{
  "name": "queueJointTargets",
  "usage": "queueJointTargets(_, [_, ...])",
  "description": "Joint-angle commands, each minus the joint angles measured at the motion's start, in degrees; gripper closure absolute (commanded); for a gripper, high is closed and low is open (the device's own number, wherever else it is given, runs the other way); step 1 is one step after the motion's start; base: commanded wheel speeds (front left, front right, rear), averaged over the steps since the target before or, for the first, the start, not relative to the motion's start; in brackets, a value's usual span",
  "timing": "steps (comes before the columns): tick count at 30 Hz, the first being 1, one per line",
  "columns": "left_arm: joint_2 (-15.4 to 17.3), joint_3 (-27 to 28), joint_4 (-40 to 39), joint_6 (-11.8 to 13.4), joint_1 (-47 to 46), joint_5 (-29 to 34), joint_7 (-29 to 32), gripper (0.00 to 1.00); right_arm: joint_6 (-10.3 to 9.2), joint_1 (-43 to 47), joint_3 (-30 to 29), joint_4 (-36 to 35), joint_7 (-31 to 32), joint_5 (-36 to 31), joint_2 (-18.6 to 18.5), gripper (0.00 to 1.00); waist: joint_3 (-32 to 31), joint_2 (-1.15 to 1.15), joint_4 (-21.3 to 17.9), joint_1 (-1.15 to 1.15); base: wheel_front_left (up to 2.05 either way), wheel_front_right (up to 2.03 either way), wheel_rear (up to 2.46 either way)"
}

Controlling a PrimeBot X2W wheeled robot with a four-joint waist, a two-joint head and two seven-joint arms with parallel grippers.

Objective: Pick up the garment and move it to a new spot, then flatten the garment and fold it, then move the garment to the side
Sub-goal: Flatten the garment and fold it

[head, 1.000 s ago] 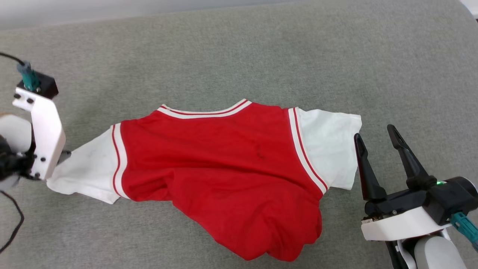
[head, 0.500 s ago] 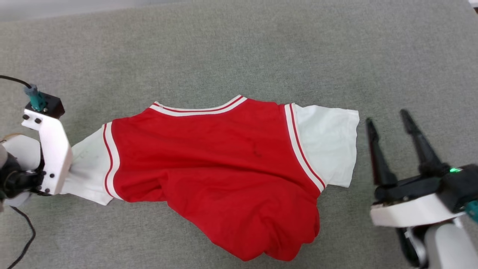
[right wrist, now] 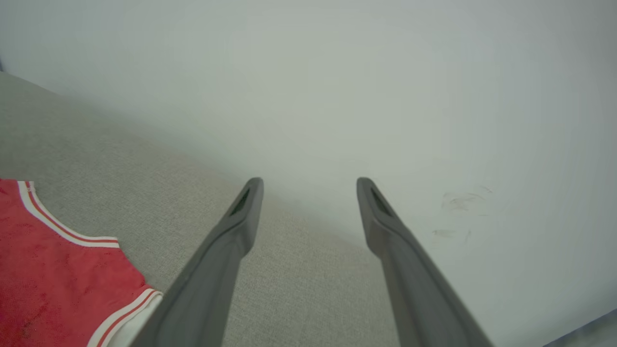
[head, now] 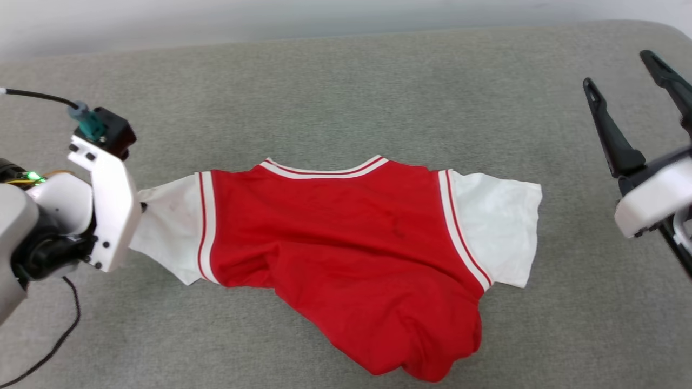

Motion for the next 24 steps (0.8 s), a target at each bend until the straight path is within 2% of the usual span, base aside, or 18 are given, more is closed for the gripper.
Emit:
queueJointTargets(1, [-0.56, -0.26, -0.88, 0.35, -0.31, 0.44, 0.02, 1.00, -0.06, -2.23, 2.00, 0.37, 5.27, 3.00, -2.42, 0.00, -0.15, 0.00, 0.93, 0.00, 0.00, 0.00, 0.00])
queueJointTargets(6, [-1.81, -0.54, -2.86, 0.76, -1.15, 1.30, 0.05, 1.00, -0.06, -9.09, 9.54, 3.11, 24.68, 13.75, -10.84, 0.00, 0.71, 0.00, 2.31, 0.00, 0.00, 0.00, 0.00])
queueJointTargets(9, [-2.39, -0.61, -3.48, 0.55, -1.97, 2.03, 0.05, 1.00, -0.06, -12.58, 13.79, 4.89, 35.10, 20.78, -14.40, 0.00, 1.62, 0.00, 3.16, 0.00, 0.00, 0.00, 0.00])
queueJointTargets(13, [-3.52, -0.53, -4.26, 0.30, -3.36, 2.83, -0.15, 1.00, -0.07, -16.25, 19.87, 6.67, 44.64, 27.90, -18.20, 0.00, 3.26, 0.00, 4.31, 0.00, 0.00, 0.00, 0.00])
queueJointTargets(17, [-4.39, -0.18, -4.70, 0.04, -4.84, 3.58, -0.45, 1.00, -0.05, -18.39, 23.26, 10.27, 49.91, 32.02, -18.59, 0.00, 5.35, 0.00, 5.64, 0.00, 0.00, 0.00, 0.00])
queueJointTargets(24, [-5.47, 0.15, -4.93, -0.43, -6.83, 4.35, -0.90, 1.00, -0.05, -19.04, 26.81, 16.81, 53.96, 34.33, -15.84, 0.00, 9.23, 0.00, 7.25, 0.00, 0.00, 0.00, 0.00])
